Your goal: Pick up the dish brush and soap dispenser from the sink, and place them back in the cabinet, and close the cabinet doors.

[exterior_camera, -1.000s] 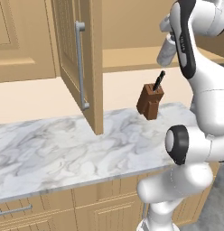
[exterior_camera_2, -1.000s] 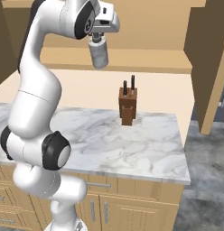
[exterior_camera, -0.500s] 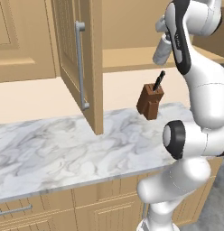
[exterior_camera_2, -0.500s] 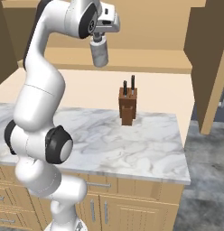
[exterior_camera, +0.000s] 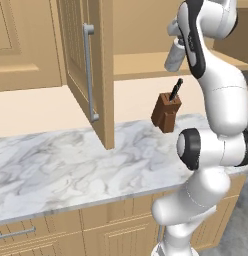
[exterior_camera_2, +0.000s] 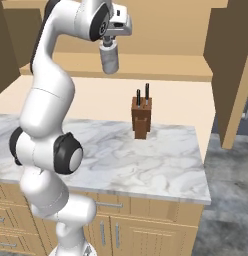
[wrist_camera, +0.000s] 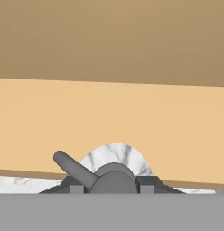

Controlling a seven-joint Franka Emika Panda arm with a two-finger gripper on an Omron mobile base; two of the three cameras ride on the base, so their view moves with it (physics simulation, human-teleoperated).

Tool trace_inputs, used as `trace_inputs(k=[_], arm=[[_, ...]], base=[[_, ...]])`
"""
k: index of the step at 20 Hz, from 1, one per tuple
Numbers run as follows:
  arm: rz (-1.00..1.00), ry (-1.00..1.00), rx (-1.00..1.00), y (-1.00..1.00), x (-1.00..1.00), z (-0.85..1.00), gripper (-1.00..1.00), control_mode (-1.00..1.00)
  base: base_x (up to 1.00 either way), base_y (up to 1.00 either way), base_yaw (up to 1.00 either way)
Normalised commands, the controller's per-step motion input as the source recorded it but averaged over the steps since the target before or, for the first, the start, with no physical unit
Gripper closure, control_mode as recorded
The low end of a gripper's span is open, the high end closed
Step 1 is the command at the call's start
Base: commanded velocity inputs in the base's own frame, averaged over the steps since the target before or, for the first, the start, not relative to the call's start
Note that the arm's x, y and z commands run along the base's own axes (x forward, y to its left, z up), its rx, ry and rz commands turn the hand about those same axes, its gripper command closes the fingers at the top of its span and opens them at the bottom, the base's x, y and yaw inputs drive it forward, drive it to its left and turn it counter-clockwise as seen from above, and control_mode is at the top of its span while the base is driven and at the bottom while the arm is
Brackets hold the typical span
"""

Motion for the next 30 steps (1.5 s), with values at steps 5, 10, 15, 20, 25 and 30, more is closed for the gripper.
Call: trace_inputs(k=[5, 10, 15, 20, 25, 30], arm=[[0.03, 0.05, 0.0, 0.07, 0.35, -0.03, 1.0, -1.0], [0.02, 0.06, 0.0, 0.09, 0.37, -0.1, 1.0, -1.0], [0.01, 0.03, 0.0, 0.05, 0.4, -0.05, 1.0, -1.0], [0.0, 0.0, 0.0, 0.0, 0.4, 0.0, 1.0, -1.0], [0.0, 0.0, 0.0, 0.0, 0.37, 0.0, 1.0, -1.0], [0.0, 0.0, 0.0, 0.0, 0.35, 0.0, 1.0, -1.0]], base=[[0.0, 0.0, 0.0], [0.0, 0.0, 0.0], [0.0, 0.0, 0.0], [0.0, 0.0, 0.0], [0.0, 0.0, 0.0], [0.0, 0.0, 0.0]])
